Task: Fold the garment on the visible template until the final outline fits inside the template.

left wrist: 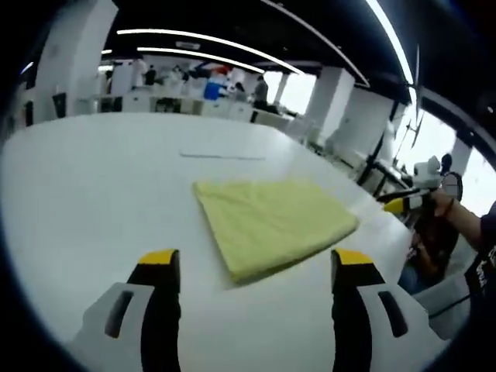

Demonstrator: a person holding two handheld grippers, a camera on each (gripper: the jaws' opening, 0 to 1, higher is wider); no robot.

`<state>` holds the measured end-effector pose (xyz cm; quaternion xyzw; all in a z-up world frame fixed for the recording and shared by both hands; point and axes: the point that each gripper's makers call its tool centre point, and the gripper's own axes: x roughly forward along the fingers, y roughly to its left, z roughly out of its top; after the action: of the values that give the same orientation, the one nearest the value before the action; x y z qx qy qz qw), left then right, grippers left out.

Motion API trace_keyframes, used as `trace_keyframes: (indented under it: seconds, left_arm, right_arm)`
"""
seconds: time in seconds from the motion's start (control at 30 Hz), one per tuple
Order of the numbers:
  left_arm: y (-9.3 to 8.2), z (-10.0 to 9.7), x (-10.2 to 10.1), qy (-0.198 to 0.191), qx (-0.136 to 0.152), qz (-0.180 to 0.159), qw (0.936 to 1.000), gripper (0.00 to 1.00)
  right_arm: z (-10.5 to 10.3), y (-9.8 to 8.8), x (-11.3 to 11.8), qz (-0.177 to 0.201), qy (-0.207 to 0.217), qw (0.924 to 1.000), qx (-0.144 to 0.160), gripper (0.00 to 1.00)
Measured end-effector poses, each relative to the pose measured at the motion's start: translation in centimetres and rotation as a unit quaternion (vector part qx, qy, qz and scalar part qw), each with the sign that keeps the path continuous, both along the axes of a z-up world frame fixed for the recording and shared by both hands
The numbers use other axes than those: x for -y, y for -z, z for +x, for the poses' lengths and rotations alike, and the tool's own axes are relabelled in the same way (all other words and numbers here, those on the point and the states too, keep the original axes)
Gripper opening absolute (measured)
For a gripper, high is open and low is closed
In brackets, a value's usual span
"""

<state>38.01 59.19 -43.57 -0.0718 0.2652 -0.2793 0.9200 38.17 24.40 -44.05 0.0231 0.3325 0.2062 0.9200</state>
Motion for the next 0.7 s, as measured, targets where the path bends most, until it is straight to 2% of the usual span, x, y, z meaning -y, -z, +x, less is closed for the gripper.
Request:
trace_keyframes:
  seconds: [0.13,0.2,0.3,0.43,0.47,0.7]
  left_arm:
    - [-0.8,-1.0,0.2,0.008,0.005,0.005,0.9999,0.85]
    - [-1.7,-1.2,0.1,0.005,0.026,0.017,0.9995,0.84]
    - [-2.7,-1.8,0.3,0.0,0.021,0.006,0.9998,0.87]
    - [-3.8,-2.2,0.4,0.0,0.032,0.006,0.9995,0.9]
    - [-4.2,-2.3,0.5,0.001,0.033,0.003,0.9994,0.91]
    - [-5.4,-3.4,1.1,0.002,0.043,-0.005,0.9991,0.98]
  right_arm:
    - [-0.9,-1.3,-0.6,-0.014,-0.013,0.9998,0.009,0.9]
    - [-1.2,-1.9,-0.8,-0.009,-0.015,0.9997,0.016,0.91]
    - [-2.0,-2.8,-1.2,-0.007,-0.016,0.9996,0.022,0.91]
    - [-2.7,-3.6,-1.2,-0.011,-0.019,0.9993,0.029,0.93]
    - [-3.4,-4.1,-1.6,-0.01,-0.019,0.9993,0.032,0.94]
    - [-4.9,-4.7,-1.9,-0.01,-0.022,0.9988,0.042,0.99]
